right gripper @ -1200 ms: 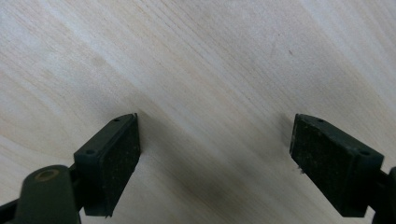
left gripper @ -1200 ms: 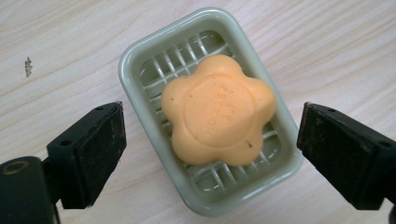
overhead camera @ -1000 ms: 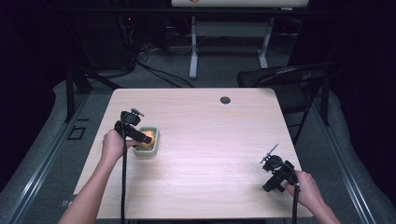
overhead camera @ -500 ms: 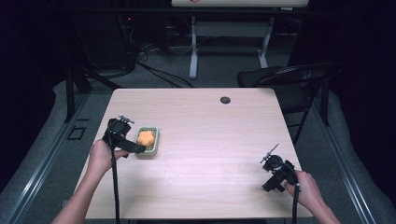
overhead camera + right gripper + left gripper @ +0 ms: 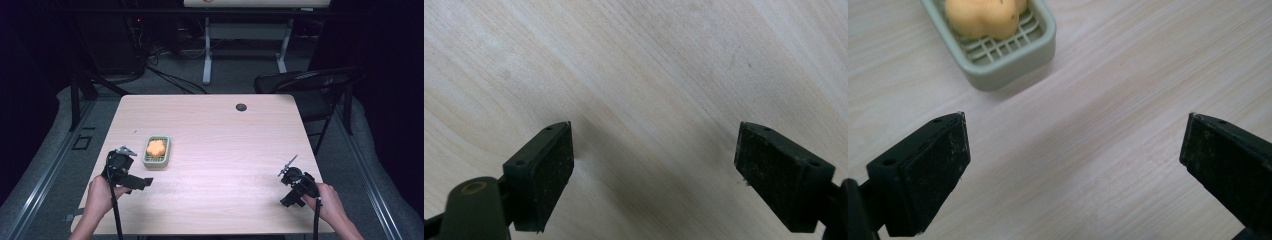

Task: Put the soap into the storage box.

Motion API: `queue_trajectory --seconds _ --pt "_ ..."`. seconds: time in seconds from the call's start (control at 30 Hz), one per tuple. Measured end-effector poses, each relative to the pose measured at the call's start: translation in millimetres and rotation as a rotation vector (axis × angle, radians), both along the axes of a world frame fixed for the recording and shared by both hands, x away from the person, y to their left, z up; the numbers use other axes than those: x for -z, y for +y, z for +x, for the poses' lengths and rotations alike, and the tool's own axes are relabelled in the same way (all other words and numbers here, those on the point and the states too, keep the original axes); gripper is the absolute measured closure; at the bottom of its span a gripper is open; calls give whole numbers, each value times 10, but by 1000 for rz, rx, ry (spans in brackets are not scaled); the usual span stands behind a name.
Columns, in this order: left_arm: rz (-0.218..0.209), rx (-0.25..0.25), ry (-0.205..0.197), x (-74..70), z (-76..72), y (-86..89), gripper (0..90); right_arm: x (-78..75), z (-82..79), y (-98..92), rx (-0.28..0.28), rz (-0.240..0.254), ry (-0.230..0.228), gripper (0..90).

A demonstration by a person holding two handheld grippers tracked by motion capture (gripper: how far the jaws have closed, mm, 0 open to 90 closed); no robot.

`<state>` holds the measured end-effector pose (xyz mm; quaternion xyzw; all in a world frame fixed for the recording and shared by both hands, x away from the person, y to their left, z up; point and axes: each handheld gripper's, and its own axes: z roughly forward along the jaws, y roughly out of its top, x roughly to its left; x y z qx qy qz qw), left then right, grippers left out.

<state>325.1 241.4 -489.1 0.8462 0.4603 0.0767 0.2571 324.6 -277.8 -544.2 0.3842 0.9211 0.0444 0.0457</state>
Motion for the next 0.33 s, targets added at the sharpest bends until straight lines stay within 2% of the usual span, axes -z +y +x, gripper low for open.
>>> queue_trajectory --seconds 0.07,0.13,0.17,0.33 --pt "1 -5 21 92 -3 19 0 10 -6 8 10 9 -2 157" --pt "4 -7 27 140 -1 43 0 4 0 10 -3 -14 0 157" --pt "3 -8 29 146 3 61 0 15 -16 17 11 -4 -14 158" --pt "-10 -29 4 145 21 127 0 5 -23 10 -17 5 -18 158"
